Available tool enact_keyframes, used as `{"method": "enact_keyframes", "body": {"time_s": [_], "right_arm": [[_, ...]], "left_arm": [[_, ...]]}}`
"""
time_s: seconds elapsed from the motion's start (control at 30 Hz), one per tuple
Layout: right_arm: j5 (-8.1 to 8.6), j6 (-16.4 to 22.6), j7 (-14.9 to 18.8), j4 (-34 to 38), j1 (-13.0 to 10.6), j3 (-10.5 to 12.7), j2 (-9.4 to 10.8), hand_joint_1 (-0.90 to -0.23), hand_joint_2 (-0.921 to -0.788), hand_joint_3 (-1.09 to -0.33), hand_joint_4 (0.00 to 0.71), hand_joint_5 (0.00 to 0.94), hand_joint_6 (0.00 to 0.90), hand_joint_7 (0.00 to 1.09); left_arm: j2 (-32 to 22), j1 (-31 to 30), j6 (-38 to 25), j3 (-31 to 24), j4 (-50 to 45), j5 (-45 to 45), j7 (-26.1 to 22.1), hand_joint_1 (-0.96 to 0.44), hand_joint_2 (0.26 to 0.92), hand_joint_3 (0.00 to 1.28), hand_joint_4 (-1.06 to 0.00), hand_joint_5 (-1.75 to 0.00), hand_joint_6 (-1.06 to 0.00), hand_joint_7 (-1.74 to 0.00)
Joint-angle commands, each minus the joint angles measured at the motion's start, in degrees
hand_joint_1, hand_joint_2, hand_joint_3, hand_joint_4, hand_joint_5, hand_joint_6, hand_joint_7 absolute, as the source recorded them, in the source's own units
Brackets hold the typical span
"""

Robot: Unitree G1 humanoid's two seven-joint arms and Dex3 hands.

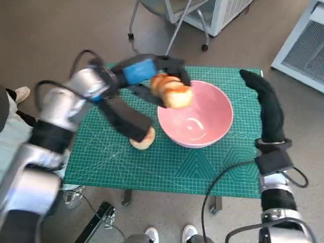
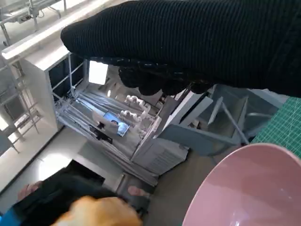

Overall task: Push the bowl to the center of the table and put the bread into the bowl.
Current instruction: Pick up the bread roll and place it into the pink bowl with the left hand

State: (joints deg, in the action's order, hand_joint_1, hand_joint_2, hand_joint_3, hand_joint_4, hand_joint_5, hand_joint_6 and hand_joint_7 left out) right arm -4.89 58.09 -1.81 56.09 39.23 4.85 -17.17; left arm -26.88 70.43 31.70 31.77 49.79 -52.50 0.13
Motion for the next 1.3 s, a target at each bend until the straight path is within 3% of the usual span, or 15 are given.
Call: {"method": "enact_keyframes", "body": {"time_s": [0.03, 0.37, 0.6, 0.63, 0.67, 0.77, 0.8, 0.87, 0.97, 1.07, 1.3], "right_arm": [[0.53, -0.2, 0.8, 0.3, -1.8, 0.5, -0.5, -0.568, -0.921, -0.884, 0.329, 0.035, 0.006, 0.88], [0.62, 0.8, 0.6, -0.1, -2.8, 1.3, -0.8, -0.561, -0.921, -0.873, 0.31, 0.023, 0.015, 0.86], [0.2, 1.3, 0.0, -0.7, -3.5, 1.7, -1.0, -0.557, -0.921, -0.871, 0.307, 0.02, 0.02, 0.85], [0.1, 1.3, -0.1, -0.7, -3.5, 1.7, -1.0, -0.556, -0.921, -0.871, 0.308, 0.02, 0.02, 0.85], [-0.02, 1.3, -0.2, -0.7, -3.6, 1.8, -1.0, -0.554, -0.921, -0.872, 0.309, 0.02, 0.021, 0.85], [-0.23, 1.3, -0.4, -0.8, -3.8, 1.9, -1.1, -0.551, -0.921, -0.872, 0.313, 0.021, 0.023, 0.84], [-0.29, 1.3, -0.5, -0.8, -3.8, 1.9, -1.1, -0.551, -0.921, -0.872, 0.314, 0.022, 0.023, 0.84], [-0.48, 1.2, -0.8, -0.9, -3.9, 1.9, -1.1, -0.552, -0.921, -0.872, 0.316, 0.022, 0.024, 0.84], [-1.01, 1.2, -1.3, -1.1, -4.0, 1.9, -1.2, -0.553, -0.921, -0.872, 0.317, 0.022, 0.025, 0.84], [-1.43, 1.0, -1.8, -1.3, -4.1, 1.8, -1.3, -0.554, -0.921, -0.871, 0.317, 0.022, 0.026, 0.83], [-2.11, 1.0, -2.6, -1.6, -4.2, 1.6, -1.2, -0.558, -0.921, -0.87, 0.318, 0.021, 0.027, 0.83]], "left_arm": [[3.2, 3.3, -0.2, 2.3, 6.6, -1.4, 2.3, 0.0, 0.921, 0.08, -0.55, -1.18, -0.76, -1.14], [7.9, 5.9, -1.7, 6.4, 16.4, -3.6, 6.8, 0.0, 0.921, 0.11, -0.52, -1.19, -0.72, -1.21], [10.1, 6.7, -3.4, 8.4, 19.7, -4.2, 7.3, 0.0, 0.917, 0.11, -0.57, -1.1, -0.67, -1.31], [10.3, 6.7, -3.6, 8.6, 20.0, -4.0, 7.0, 0.0, 0.865, 0.23, -0.55, -1.15, -0.64, -1.37], [10.6, 6.7, -3.9, 8.5, 20.3, -3.6, 6.0, 0.0, 0.763, 0.46, -0.51, -1.25, -0.58, -1.48], [11.6, 6.5, -5.5, 8.2, 20.8, -2.4, 0.8, 0.0, 0.863, 0.36, -0.4, -1.38, -0.5, -1.44], [11.7, 6.5, -6.0, 8.2, 20.8, -2.2, -0.7, 0.0, 0.854, 0.32, -0.34, -1.2, -0.44, -1.28], [11.9, 6.5, -7.3, 8.1, 20.4, -1.8, -4.2, -0.02, 0.846, 0.17, -0.27, -0.53, -0.39, -0.67], [12.2, 6.5, -9.0, 7.2, 19.8, -0.2, -9.4, -0.09, 0.821, 0.06, -0.15, -0.17, -0.34, -0.29], [12.4, 6.5, -10.2, 6.3, 19.1, 1.4, -13.4, -0.17, 0.789, 0.02, -0.05, -0.06, -0.26, -0.13], [11.5, 5.5, -10.3, 5.3, 16.6, 3.4, -15.9, -0.26, 0.769, 0.0, 0.0, 0.0, -0.18, -0.03]]}}
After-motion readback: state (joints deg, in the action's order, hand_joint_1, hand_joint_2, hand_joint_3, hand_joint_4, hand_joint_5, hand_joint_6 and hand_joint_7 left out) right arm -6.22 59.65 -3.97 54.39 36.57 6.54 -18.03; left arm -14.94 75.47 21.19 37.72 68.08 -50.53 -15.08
